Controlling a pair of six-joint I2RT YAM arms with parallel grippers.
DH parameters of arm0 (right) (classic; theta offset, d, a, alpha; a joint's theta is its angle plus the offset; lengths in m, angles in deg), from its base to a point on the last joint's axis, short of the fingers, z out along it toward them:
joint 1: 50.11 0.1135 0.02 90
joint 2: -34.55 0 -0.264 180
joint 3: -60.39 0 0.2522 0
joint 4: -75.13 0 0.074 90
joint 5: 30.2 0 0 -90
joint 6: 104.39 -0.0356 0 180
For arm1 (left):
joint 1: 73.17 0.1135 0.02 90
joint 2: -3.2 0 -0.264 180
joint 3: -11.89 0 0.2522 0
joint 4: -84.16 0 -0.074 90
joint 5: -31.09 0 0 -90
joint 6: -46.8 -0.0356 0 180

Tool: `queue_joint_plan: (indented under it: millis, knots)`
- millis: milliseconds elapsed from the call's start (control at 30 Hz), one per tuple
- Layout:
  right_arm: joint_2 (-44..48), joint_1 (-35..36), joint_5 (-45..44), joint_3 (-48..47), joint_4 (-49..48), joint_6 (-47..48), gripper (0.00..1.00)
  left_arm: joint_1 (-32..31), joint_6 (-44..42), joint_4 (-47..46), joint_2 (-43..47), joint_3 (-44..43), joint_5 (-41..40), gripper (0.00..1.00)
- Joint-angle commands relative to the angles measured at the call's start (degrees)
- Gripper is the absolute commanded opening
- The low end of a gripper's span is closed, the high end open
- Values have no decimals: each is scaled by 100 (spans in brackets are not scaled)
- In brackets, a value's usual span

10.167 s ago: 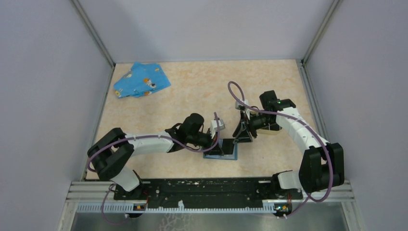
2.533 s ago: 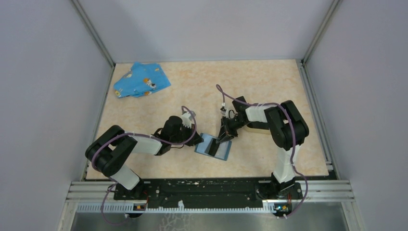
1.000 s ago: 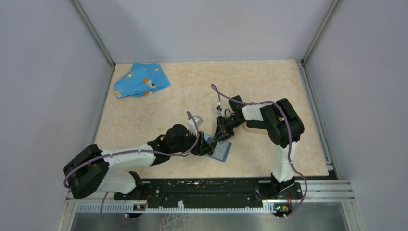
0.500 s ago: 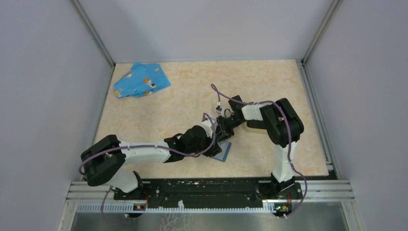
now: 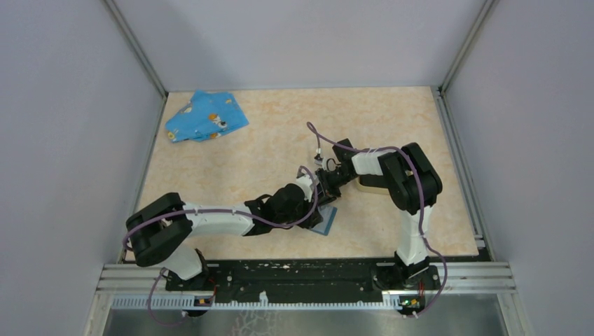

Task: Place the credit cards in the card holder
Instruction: Insert the credit card into the card holder.

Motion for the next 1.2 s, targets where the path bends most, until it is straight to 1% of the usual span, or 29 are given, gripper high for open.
queue_joint_plan:
  millis: [0,200,333,600,700,833,967,1167]
  knots:
    - [-174,74,-338,-141,117,201,18,-39,-77,-91,-72,-148,-83,36]
    - [-186,74,-349,-138,122,203,18,-43,-80,-118,-144,-144,-103,36]
    - [-190,74,-350,-141,129,211,18,-39,-106,-63,-265,-294,-126,36]
    - [-182,74,-340,-147,155,229,18,-39,-150,443,-686,-828,-301,36]
    - [-191,74,-341,-147,158,237,18,-39,-114,603,-746,-902,-400,36]
    - [-206,69,-320,-156,167,246,18,-39,-68,793,-724,-878,-592,36]
    - [-205,66,-316,-149,176,247,18,-40,-79,1103,-714,-873,-946,36]
    - [-193,65,-296,-163,190,256,19,-39,-98,1548,-667,-891,-1393,39]
